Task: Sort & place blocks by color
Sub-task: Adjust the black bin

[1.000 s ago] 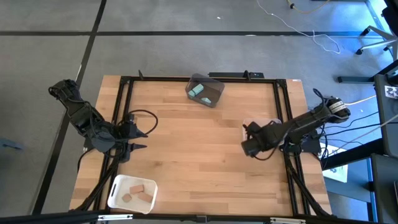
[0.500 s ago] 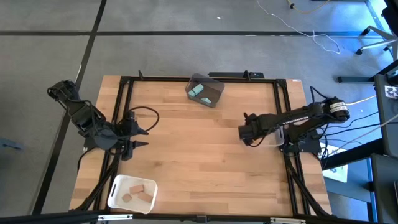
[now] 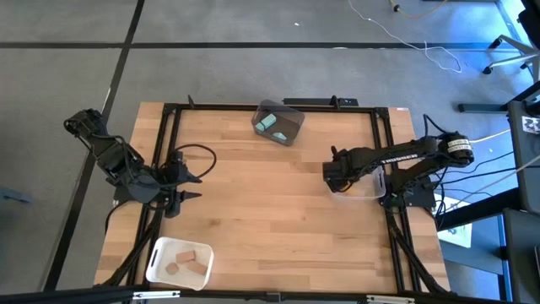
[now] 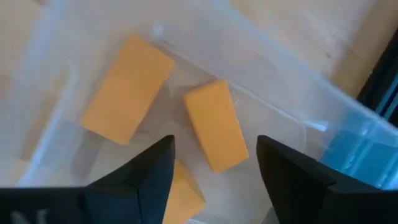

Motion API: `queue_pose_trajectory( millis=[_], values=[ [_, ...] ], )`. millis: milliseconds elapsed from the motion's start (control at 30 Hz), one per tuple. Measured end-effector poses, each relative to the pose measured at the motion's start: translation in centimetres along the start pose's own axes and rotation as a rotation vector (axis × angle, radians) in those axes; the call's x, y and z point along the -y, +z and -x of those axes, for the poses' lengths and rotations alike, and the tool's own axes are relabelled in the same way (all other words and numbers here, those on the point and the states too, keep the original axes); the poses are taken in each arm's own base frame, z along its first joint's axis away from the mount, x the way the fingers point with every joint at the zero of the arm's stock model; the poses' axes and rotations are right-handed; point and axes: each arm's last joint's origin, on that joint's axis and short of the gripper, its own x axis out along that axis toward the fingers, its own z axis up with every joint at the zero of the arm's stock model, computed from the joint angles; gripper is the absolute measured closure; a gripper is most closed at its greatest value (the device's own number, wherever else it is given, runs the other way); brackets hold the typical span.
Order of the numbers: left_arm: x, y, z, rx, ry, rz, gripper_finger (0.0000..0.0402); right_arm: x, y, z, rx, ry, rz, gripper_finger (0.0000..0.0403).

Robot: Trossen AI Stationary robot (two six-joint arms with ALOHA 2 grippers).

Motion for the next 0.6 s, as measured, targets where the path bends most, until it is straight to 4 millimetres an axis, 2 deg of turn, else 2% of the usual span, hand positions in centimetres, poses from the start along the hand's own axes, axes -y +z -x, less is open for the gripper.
queue_pose_trajectory(
  millis=[100,233,467,533,600],
  values=[
    [0.0,0.0,0.0,0.008,0.012,0.006,0.0218,-0.1,0.9,1.6,0.000,0.015,0.043,0.0174],
    [-0.5,0.3,-0.2,0.050,0.083,0.097,0.0218,-1.0,2.6,5.3,0.085,0.114,0.134,0.0173],
    [-2.5,1.3,-1.1,0.071,0.214,0.183,0.0218,-4.0,6.6,12.6,0.494,0.500,0.283,0.0172],
    [-3.4,1.6,-1.4,0.077,0.270,0.228,0.0218,-4.5,7.9,13.7,0.615,0.599,0.278,0.0172],
    [-4.3,1.9,-1.7,0.068,0.298,0.273,0.0218,-5.1,9.1,14.0,0.675,0.678,0.258,0.0172]
  ],
)
